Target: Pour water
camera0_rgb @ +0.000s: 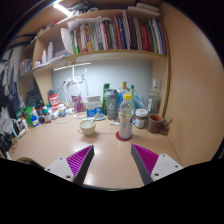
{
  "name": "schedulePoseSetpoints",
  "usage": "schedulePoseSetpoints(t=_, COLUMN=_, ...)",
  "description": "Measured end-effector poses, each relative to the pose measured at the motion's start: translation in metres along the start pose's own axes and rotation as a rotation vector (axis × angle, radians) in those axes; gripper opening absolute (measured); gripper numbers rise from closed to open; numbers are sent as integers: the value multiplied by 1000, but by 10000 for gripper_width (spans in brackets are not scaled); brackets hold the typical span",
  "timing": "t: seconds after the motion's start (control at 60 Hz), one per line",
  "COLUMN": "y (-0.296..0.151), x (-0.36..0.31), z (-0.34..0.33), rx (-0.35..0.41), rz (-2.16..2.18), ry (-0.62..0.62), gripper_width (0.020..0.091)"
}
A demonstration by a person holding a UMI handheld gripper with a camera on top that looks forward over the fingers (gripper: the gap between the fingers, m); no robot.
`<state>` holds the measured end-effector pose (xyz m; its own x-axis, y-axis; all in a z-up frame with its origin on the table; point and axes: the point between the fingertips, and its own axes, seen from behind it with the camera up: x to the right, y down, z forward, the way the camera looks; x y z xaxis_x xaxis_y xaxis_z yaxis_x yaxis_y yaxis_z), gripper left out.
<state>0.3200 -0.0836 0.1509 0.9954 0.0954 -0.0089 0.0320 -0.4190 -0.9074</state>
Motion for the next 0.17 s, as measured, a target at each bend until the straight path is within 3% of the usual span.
schedulePoseSetpoints(t=0.167, y=1, x=-38, z=-91, rx=-3, rz=15, ry=8, gripper_width=832)
